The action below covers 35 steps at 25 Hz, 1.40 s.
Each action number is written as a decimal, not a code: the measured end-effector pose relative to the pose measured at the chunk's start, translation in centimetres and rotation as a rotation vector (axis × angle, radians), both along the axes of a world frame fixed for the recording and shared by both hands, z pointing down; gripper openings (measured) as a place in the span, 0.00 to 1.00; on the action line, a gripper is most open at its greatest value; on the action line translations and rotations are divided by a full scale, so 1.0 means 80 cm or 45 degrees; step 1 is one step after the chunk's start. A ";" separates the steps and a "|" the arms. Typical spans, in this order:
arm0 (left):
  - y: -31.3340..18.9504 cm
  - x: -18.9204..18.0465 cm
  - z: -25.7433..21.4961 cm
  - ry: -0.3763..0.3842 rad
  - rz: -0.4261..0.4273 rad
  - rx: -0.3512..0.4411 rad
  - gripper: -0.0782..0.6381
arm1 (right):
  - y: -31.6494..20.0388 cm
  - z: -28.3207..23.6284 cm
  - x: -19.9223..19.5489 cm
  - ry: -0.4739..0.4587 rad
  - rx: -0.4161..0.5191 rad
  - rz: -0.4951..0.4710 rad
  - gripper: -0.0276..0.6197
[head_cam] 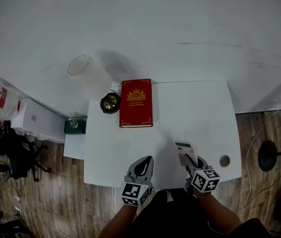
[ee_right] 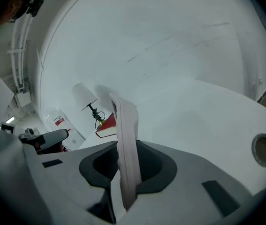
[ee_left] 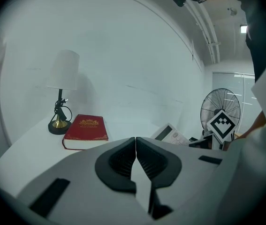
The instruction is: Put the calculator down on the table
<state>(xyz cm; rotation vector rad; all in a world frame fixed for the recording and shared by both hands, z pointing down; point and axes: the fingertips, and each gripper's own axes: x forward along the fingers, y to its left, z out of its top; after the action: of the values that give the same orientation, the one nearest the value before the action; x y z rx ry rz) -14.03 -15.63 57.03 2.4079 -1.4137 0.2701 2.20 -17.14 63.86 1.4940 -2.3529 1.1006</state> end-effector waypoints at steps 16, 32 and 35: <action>0.010 0.021 0.013 0.013 0.006 -0.017 0.14 | 0.013 0.069 -0.016 -0.424 -0.378 0.134 0.20; 0.005 0.041 0.016 0.015 0.045 -0.023 0.14 | 0.006 0.078 0.007 0.085 -0.260 0.049 0.40; 0.002 0.038 0.016 0.010 0.036 -0.041 0.14 | 0.007 0.083 0.013 0.149 -0.261 0.042 0.45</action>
<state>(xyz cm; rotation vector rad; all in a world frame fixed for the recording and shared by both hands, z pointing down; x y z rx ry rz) -10.96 -15.44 58.27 2.4018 -1.3626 0.2874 3.23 -16.60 70.50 1.4855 -2.0763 1.1870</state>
